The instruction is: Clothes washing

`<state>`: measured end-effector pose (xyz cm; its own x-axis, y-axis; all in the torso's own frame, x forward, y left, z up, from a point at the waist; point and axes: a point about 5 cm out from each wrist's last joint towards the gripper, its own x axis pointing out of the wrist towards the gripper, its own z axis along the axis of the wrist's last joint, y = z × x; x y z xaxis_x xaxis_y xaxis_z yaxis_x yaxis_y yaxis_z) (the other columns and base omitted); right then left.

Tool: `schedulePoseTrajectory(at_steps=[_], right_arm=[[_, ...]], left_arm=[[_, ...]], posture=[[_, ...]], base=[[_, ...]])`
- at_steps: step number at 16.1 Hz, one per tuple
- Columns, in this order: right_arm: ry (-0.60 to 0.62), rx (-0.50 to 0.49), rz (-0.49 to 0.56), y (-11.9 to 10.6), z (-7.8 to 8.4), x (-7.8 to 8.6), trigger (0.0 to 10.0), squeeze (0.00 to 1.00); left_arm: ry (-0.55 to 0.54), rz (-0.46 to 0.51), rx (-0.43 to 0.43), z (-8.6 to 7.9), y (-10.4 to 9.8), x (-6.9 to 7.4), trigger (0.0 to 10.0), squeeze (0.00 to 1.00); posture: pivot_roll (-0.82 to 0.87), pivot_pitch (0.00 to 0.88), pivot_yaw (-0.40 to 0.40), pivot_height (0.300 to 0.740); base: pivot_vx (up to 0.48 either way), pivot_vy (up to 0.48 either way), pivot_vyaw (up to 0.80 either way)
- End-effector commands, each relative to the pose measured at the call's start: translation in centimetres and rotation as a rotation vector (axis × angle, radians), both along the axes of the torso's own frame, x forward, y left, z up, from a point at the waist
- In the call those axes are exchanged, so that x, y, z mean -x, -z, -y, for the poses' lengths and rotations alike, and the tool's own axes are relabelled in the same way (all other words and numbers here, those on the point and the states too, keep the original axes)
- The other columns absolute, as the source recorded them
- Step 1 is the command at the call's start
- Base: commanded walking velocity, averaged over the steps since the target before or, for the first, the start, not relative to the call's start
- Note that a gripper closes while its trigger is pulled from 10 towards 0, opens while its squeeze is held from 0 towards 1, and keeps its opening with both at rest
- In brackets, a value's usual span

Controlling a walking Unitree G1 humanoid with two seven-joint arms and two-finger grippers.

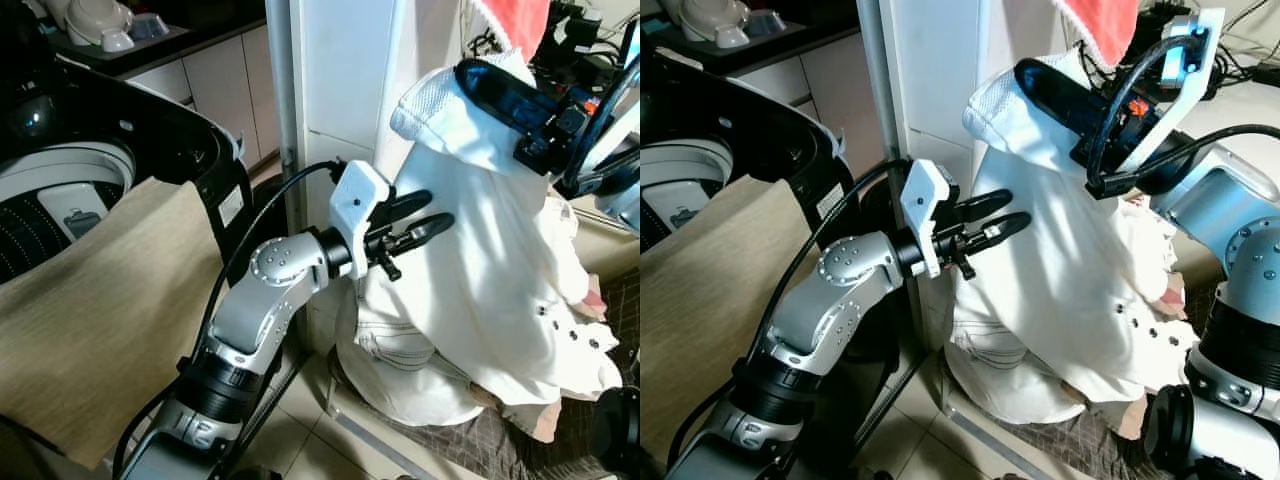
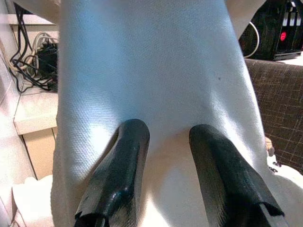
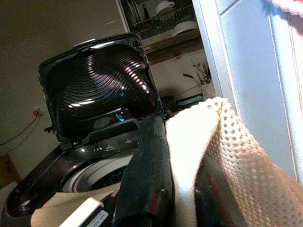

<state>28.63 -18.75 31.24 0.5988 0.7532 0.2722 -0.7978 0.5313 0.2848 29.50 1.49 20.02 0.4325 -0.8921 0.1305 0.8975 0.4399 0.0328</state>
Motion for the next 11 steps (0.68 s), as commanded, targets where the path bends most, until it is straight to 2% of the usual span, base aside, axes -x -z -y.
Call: schedulePoseTrajectory(at_steps=[1,2,4,6,9,10,11], right_arm=[[-0.014,0.008,0.028,-0.6,-0.3,0.4,0.0,0.00],[-0.012,0.008,0.027,-0.6,-0.2,0.4,0.0,0.00],[-0.008,0.010,0.023,-0.5,-0.1,0.5,0.0,0.00],[-0.015,0.015,0.022,-0.5,-0.1,0.6,0.0,0.00],[-0.032,0.021,0.022,-0.5,-0.5,0.6,0.0,0.00],[-0.036,0.020,0.023,-0.5,-0.6,0.6,0.0,0.00],[-0.039,0.022,0.024,-0.5,-0.7,0.6,0.0,0.00]], left_arm=[[0.020,-0.004,0.037,-0.4,-0.4,0.1,10.0,1.00],[0.029,0.000,0.048,-0.6,-0.6,0.1,10.0,1.00],[0.068,-0.010,0.146,-2.8,-1.4,0.3,10.0,1.00],[0.016,-0.037,0.193,-5.0,-1.7,-0.6,10.0,1.00],[-0.065,-0.046,0.144,-5.6,-0.8,-1.8,10.0,1.00],[-0.049,-0.055,0.144,-5.0,-0.7,-1.7,10.0,1.00],[-0.026,-0.072,0.134,-3.8,-0.2,-1.5,10.0,1.00]], posture=[[-0.17,0.000,0.050,0.740],[-0.17,0.000,0.050,0.740],[-0.17,0.000,0.049,0.740],[-0.17,0.000,0.048,0.740],[-0.17,0.000,0.045,0.740],[-0.17,0.000,0.045,0.740],[-0.17,0.000,0.045,0.740]], base=[[0.000,0.000,0.00],[0.000,0.000,0.00],[0.000,0.000,0.00],[0.000,0.000,0.00],[0.000,0.000,0.00],[0.000,0.000,0.00],[0.000,0.000,0.00]])
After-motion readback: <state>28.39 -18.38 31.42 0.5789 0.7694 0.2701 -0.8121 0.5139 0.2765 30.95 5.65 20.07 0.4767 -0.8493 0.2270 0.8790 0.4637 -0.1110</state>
